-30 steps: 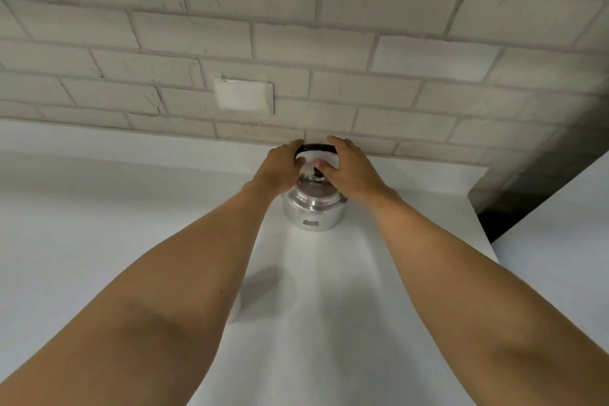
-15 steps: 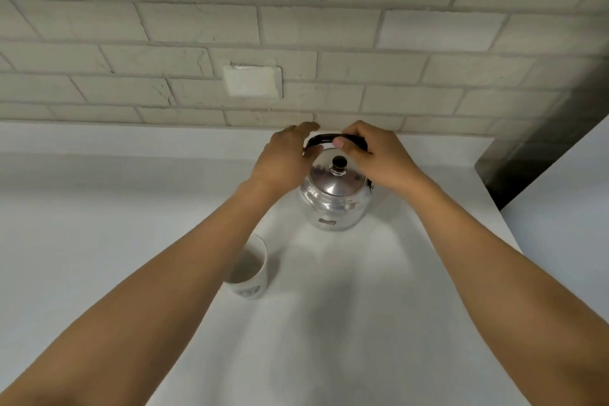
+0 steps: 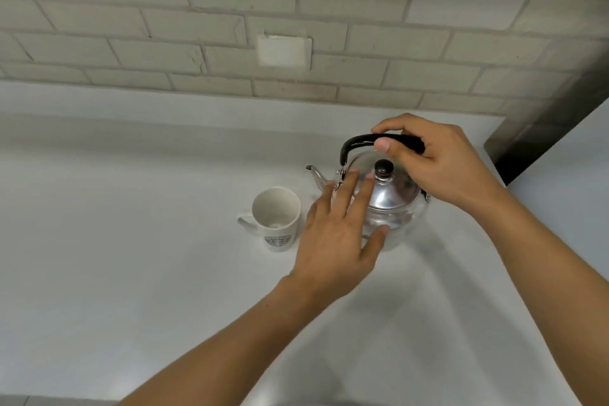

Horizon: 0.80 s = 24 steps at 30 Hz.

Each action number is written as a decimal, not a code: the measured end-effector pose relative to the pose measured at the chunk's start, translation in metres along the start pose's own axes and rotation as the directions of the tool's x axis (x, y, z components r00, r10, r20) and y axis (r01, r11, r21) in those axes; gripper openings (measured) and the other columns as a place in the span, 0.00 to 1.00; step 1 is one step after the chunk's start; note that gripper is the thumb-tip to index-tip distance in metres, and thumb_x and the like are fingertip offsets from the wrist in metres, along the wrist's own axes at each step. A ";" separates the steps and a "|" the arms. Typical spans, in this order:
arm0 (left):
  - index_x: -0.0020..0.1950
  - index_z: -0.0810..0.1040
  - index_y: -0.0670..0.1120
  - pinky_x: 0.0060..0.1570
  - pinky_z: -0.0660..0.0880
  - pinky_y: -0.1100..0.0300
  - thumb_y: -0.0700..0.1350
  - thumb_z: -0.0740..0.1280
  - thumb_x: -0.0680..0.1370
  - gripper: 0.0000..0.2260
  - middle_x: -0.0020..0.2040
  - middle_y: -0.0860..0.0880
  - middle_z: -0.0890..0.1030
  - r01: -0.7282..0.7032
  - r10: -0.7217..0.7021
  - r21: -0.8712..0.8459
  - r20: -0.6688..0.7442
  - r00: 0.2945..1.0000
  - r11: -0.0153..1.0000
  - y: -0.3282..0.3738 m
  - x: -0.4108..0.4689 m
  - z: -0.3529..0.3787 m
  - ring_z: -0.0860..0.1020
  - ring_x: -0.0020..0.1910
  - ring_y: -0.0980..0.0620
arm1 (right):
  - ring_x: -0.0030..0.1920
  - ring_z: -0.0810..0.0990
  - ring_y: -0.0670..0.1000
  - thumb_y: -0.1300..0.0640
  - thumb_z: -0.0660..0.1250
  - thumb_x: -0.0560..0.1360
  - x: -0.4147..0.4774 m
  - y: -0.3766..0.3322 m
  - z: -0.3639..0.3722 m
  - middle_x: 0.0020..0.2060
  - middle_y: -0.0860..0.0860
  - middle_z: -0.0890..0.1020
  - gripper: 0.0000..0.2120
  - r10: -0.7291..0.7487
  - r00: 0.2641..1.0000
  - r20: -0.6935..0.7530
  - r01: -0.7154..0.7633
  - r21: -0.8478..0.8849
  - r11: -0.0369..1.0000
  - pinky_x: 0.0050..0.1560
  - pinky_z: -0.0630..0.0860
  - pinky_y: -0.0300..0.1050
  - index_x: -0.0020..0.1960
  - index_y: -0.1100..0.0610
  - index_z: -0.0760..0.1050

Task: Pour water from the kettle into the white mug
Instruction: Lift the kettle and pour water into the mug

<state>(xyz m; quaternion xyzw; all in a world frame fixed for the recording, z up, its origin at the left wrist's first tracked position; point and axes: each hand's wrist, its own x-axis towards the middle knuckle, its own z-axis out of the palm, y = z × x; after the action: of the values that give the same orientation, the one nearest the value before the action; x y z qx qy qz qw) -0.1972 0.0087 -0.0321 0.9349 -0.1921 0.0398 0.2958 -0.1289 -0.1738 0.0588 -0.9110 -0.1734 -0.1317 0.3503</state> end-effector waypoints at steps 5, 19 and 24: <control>0.87 0.47 0.50 0.84 0.50 0.44 0.59 0.55 0.87 0.32 0.88 0.48 0.48 0.016 -0.015 -0.079 0.020 1.000 0.997 0.001 -0.005 0.011 0.47 0.87 0.42 | 0.54 0.81 0.33 0.45 0.68 0.80 -0.011 -0.020 -0.001 0.51 0.31 0.84 0.10 -0.035 0.997 0.065 0.036 -0.021 0.999 0.52 0.71 0.23 0.59 0.42 0.82; 0.87 0.44 0.54 0.83 0.52 0.52 0.60 0.56 0.87 0.33 0.88 0.56 0.45 0.122 -0.159 -0.466 -0.041 0.986 0.876 0.008 -0.013 0.003 0.45 0.87 0.51 | 0.48 0.81 0.46 0.46 0.66 0.81 0.018 -0.076 0.000 0.48 0.45 0.86 0.13 -0.182 0.941 0.285 0.257 -0.251 0.933 0.52 0.78 0.48 0.63 0.46 0.83; 0.86 0.44 0.56 0.70 0.41 0.80 0.60 0.56 0.86 0.33 0.88 0.56 0.46 0.139 -0.200 -0.489 -0.074 0.977 0.861 0.008 -0.015 0.002 0.44 0.86 0.58 | 0.48 0.81 0.50 0.45 0.65 0.81 0.026 -0.085 0.007 0.47 0.49 0.85 0.15 -0.199 0.913 0.357 0.309 -0.285 0.907 0.50 0.78 0.54 0.64 0.46 0.82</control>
<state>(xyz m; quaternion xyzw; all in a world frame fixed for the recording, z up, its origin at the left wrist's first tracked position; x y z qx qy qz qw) -0.2137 0.0066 -0.0326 0.8411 -0.0944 0.0214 0.5322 -0.1396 -0.1044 0.1136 -0.9353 -0.3215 -0.0550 0.1369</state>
